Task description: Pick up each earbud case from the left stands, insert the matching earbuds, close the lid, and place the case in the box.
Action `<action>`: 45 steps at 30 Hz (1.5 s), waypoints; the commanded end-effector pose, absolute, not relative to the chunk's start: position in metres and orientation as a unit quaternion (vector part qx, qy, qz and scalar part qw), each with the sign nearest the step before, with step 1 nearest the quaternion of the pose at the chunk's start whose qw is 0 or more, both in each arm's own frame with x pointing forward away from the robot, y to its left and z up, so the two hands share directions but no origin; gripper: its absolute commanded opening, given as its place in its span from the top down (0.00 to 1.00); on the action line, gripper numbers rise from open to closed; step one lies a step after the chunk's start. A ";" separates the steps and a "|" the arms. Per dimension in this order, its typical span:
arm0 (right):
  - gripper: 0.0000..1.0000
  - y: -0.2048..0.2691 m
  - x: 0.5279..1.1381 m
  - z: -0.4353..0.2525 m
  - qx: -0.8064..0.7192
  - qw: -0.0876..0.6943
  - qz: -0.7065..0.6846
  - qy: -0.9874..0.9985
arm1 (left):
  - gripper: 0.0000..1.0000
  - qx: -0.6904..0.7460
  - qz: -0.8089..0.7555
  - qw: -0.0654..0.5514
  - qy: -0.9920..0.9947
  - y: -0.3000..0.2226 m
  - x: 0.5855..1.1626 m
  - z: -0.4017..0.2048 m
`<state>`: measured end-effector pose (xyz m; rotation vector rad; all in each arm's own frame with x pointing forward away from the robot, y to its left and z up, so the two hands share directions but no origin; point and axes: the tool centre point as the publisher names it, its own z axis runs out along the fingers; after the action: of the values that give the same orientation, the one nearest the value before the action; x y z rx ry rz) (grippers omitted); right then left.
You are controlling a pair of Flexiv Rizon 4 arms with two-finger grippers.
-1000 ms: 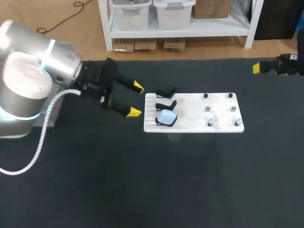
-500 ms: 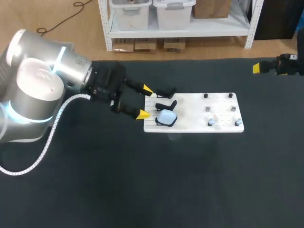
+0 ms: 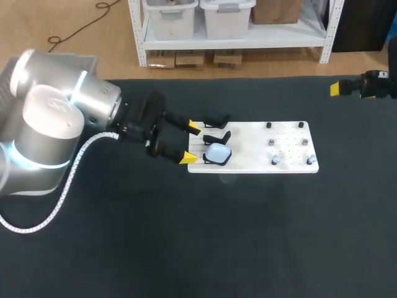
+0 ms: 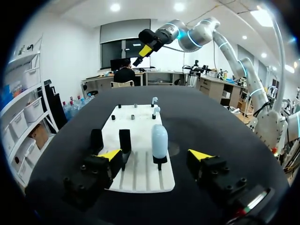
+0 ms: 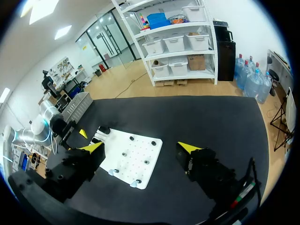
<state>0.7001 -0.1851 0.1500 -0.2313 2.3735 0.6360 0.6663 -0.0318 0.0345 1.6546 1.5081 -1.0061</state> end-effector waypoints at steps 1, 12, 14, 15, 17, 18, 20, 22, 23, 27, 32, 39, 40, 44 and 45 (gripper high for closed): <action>0.00 -0.185 0.700 0.150 -0.088 0.330 0.243 0.908 | 0.13 0.634 -0.386 0.340 0.577 -0.036 0.664 0.029; 0.00 -0.185 0.700 0.150 -0.088 0.330 0.243 0.908 | 0.29 0.633 -0.385 0.349 0.573 -0.045 0.668 0.022; 0.00 -0.185 0.700 0.150 -0.088 0.330 0.243 0.908 | 0.30 0.633 -0.384 0.352 0.572 -0.047 0.669 0.022; 0.00 -0.185 0.700 0.150 -0.088 0.330 0.243 0.908 | 0.30 0.634 -0.383 0.353 0.571 -0.048 0.670 0.021; 0.00 -0.185 0.700 0.150 -0.088 0.330 0.243 0.908 | 0.29 0.633 -0.383 0.354 0.572 -0.049 0.672 0.020; 0.00 -0.185 0.700 0.150 -0.088 0.330 0.243 0.908 | 0.30 0.633 -0.383 0.354 0.572 -0.050 0.673 0.019; 0.00 -0.185 0.700 0.150 -0.088 0.330 0.243 0.908 | 0.33 0.633 -0.383 0.354 0.572 -0.050 0.674 0.019; 0.00 -0.185 0.700 0.150 -0.088 0.330 0.243 0.908 | 0.32 0.634 -0.383 0.353 0.572 -0.051 0.675 0.019; 0.00 -0.185 0.700 0.150 -0.088 0.330 0.243 0.908 | 0.31 0.634 -0.384 0.353 0.571 -0.052 0.675 0.018; 0.00 -0.185 0.700 0.150 -0.088 0.330 0.243 0.908 | 0.31 0.636 -0.386 0.350 0.570 -0.055 0.675 0.017; 0.00 -0.185 0.700 0.150 -0.088 0.330 0.243 0.908 | 0.33 0.634 -0.392 0.347 0.569 -0.058 0.672 0.016; 0.00 -0.185 0.700 0.150 -0.088 0.330 0.243 0.908 | 0.35 0.630 -0.394 0.350 0.571 -0.064 0.669 0.012; 0.00 -0.185 0.700 0.150 -0.088 0.330 0.243 0.908 | 0.35 0.628 -0.395 0.351 0.571 -0.064 0.670 0.012; 0.00 -0.185 0.700 0.150 -0.088 0.330 0.243 0.908 | 0.35 0.625 -0.397 0.351 0.573 -0.065 0.671 0.012; 0.00 -0.185 0.700 0.150 -0.088 0.330 0.243 0.908 | 0.35 0.625 -0.397 0.351 0.573 -0.066 0.671 0.012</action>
<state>0.7001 -0.1851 0.1500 -0.2313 2.3735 0.6360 0.6703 -0.0653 0.0151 1.6190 1.4865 -1.0286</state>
